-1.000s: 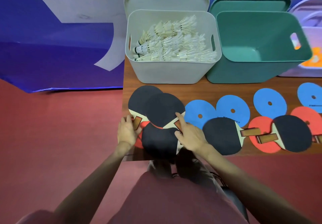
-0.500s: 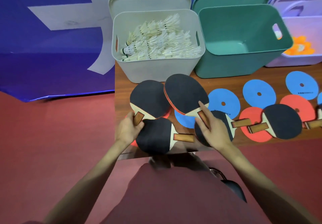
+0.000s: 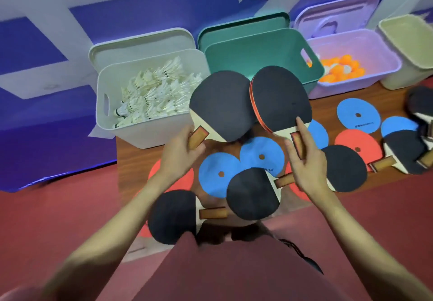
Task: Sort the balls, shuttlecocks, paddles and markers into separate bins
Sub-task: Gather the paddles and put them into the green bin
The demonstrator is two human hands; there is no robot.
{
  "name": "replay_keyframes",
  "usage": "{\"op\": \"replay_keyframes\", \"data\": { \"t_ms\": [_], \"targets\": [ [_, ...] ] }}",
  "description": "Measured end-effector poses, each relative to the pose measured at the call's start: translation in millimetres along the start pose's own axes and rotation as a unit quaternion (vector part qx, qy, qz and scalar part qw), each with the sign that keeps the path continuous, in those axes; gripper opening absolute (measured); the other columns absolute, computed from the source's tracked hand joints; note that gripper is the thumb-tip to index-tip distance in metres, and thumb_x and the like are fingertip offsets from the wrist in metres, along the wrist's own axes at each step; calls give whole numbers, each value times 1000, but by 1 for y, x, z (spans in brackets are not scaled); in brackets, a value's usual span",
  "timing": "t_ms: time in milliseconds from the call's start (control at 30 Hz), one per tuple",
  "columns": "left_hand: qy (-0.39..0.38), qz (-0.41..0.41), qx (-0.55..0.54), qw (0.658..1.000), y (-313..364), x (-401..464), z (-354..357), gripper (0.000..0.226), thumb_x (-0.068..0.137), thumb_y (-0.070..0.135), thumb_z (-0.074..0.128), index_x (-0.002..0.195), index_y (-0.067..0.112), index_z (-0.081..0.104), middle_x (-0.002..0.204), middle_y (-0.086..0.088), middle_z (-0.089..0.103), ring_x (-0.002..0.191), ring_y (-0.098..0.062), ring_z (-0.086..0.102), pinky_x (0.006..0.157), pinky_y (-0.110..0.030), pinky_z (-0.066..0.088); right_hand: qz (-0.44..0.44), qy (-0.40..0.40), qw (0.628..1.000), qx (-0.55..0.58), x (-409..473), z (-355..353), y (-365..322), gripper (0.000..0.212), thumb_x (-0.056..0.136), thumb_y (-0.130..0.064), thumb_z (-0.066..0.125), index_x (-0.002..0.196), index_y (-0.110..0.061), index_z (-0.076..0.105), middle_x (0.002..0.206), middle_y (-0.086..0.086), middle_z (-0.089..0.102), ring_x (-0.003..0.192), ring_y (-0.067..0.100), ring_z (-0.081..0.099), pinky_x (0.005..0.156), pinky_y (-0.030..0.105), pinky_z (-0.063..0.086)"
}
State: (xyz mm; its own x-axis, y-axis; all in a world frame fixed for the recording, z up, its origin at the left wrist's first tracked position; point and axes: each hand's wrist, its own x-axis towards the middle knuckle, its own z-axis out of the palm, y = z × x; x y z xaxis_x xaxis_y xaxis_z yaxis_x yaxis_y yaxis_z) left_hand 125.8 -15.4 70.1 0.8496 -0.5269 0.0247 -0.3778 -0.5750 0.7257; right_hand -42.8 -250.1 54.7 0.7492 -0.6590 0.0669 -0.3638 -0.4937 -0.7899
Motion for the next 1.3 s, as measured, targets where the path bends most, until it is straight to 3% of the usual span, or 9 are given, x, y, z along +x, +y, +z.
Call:
{"op": "replay_keyframes", "data": {
  "t_ms": [100,200,267,333,467,600,933,1133,1300],
  "targets": [
    [-26,19,31,999,33,59,3,23,73,30,57,83,14,44,63,6,46,63,-23,43,55,-33,27,-20,37,999,3,36,-17,1,51,95,-35,53,143,-36,35,62,-14,54,67,7,53,75,39,49],
    [-65,51,78,994,63,122,8,28,66,34,53,83,12,46,70,-2,49,67,-26,44,58,-36,33,-4,53,997,48,73,-32,4,51,94,-32,55,142,-35,38,98,4,70,95,16,61,88,41,50],
    [-105,63,97,988,77,164,16,26,67,33,54,77,14,40,67,-1,45,66,-25,42,58,-34,30,0,57,997,44,98,-39,9,50,94,-37,54,141,-40,37,109,3,68,100,23,62,84,49,52],
    [-146,66,121,980,83,203,27,26,72,29,59,76,14,39,66,1,44,67,-24,43,59,-32,28,-1,47,998,35,119,-45,12,50,94,-40,52,140,-44,34,110,-3,68,101,23,63,80,52,53],
    [-219,58,201,953,73,259,55,22,81,19,65,82,8,46,80,-12,52,73,-27,48,61,-32,29,5,29,999,34,153,-52,22,51,94,-37,53,142,-39,35,112,7,68,110,28,59,91,51,48],
    [-270,26,246,931,56,279,86,21,85,20,64,85,8,46,81,-9,51,74,-26,47,61,-31,28,16,26,999,44,167,-53,31,51,94,-35,54,142,-37,36,112,7,68,109,28,60,92,50,48],
    [-376,-46,194,905,16,310,140,18,88,11,61,82,14,45,73,-9,51,59,-23,46,50,-28,36,17,0,1000,25,187,-57,37,51,94,-33,55,142,-36,37,106,5,70,101,25,63,86,47,51],
    [-389,-90,199,895,10,322,149,16,88,14,64,87,13,48,64,-7,48,49,-18,41,47,-26,34,15,-12,1000,9,195,-54,34,52,94,-34,54,142,-36,36,104,6,70,99,27,64,84,47,51],
    [-340,-95,296,887,6,324,150,25,80,19,69,99,3,66,89,-13,66,72,-26,57,65,-32,47,13,-19,1000,-6,199,-51,27,52,94,-35,53,143,-34,36,114,3,68,103,27,62,86,46,50]
  ]
}}
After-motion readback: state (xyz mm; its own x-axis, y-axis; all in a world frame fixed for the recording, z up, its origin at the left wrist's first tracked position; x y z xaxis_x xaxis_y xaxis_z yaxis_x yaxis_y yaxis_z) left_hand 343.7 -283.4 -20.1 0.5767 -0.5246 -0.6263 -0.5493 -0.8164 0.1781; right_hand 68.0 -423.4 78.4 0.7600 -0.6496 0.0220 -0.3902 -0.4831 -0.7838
